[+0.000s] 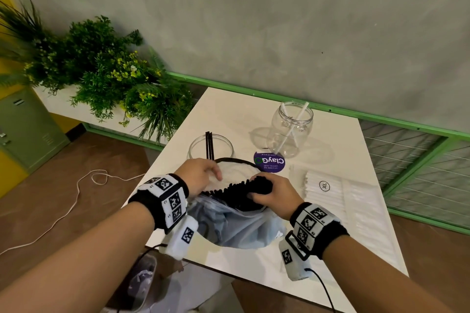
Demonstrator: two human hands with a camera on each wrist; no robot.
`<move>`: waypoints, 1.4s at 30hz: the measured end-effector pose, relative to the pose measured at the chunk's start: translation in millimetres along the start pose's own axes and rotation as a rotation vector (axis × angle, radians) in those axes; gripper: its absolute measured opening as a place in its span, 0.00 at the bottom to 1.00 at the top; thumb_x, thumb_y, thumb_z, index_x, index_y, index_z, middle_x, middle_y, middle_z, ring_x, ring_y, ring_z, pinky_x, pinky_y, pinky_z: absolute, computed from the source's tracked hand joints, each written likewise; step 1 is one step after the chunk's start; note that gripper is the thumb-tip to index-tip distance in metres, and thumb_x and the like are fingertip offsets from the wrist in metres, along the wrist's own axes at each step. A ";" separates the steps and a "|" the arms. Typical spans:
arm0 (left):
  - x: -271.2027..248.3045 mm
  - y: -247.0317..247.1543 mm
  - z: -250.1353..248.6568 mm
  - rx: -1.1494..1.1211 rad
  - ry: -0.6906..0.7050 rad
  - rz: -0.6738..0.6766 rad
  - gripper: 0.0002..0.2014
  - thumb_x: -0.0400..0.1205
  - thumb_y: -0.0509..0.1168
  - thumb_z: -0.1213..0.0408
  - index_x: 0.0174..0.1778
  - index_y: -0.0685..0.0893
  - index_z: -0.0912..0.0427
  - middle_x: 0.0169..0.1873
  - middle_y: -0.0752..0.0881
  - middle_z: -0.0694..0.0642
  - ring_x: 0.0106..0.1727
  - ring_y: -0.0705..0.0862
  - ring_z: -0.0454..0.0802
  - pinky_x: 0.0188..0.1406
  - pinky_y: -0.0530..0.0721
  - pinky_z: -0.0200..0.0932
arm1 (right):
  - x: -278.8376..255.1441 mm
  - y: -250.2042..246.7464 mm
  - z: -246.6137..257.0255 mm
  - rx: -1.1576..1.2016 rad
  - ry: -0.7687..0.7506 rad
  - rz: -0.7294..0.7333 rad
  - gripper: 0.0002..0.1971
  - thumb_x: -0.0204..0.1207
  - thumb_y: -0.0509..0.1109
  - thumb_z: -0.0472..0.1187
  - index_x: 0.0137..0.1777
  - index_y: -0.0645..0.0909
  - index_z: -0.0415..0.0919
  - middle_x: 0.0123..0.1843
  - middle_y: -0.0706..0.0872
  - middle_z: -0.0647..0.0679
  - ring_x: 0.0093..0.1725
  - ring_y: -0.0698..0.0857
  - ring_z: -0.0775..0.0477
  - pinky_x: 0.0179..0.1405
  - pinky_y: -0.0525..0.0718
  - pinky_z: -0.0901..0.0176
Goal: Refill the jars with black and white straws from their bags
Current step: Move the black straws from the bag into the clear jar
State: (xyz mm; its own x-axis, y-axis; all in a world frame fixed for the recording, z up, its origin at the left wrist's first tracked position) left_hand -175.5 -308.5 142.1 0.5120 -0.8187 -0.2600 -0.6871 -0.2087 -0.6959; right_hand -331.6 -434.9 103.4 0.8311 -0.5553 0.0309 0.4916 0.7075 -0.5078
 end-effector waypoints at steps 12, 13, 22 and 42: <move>-14.9 26.1 1.0 0.532 0.013 0.187 0.32 0.68 0.70 0.44 0.69 0.75 0.49 0.58 0.84 0.54 0.58 0.82 0.55 0.50 0.79 0.42 | -3.5 -4.8 -21.0 -0.090 0.080 -0.027 0.21 0.67 0.80 0.38 0.60 0.82 0.47 0.50 0.87 0.58 0.50 0.84 0.60 0.50 0.77 0.69; -14.0 25.1 0.8 0.506 0.017 0.164 0.23 0.70 0.69 0.49 0.60 0.80 0.50 0.51 0.86 0.54 0.53 0.83 0.55 0.44 0.78 0.41 | -5.9 -0.8 -26.6 -0.153 0.096 0.016 0.20 0.67 0.78 0.36 0.60 0.82 0.47 0.49 0.86 0.58 0.49 0.83 0.58 0.48 0.75 0.69; -9.1 -15.1 2.8 0.250 -0.028 -0.080 0.13 0.70 0.70 0.50 0.49 0.88 0.50 0.44 0.87 0.52 0.50 0.84 0.54 0.49 0.82 0.43 | -4.1 -21.5 -10.9 -0.096 -0.007 -0.171 0.11 0.74 0.74 0.33 0.55 0.86 0.41 0.40 0.85 0.51 0.35 0.78 0.59 0.38 0.74 0.69; -6.5 -0.4 16.2 0.263 -0.065 0.041 0.19 0.72 0.71 0.51 0.59 0.85 0.47 0.55 0.86 0.54 0.58 0.82 0.52 0.56 0.79 0.42 | -13.6 -22.9 -6.6 -0.200 -0.077 -0.178 0.27 0.66 0.68 0.38 0.68 0.74 0.43 0.61 0.81 0.54 0.58 0.77 0.54 0.58 0.69 0.69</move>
State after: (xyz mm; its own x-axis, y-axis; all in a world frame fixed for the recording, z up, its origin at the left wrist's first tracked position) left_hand -170.2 -294.4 133.2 0.5247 -0.7854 -0.3283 -0.5548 -0.0231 -0.8316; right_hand -355.8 -446.5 108.9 0.7573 -0.6229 0.1964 0.5770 0.4974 -0.6478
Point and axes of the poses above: each hand's wrist, its own x-axis towards the middle knuckle, its own y-axis out of the palm, z = x × y, the point moved 7 cm from there along x, towards the middle knuckle
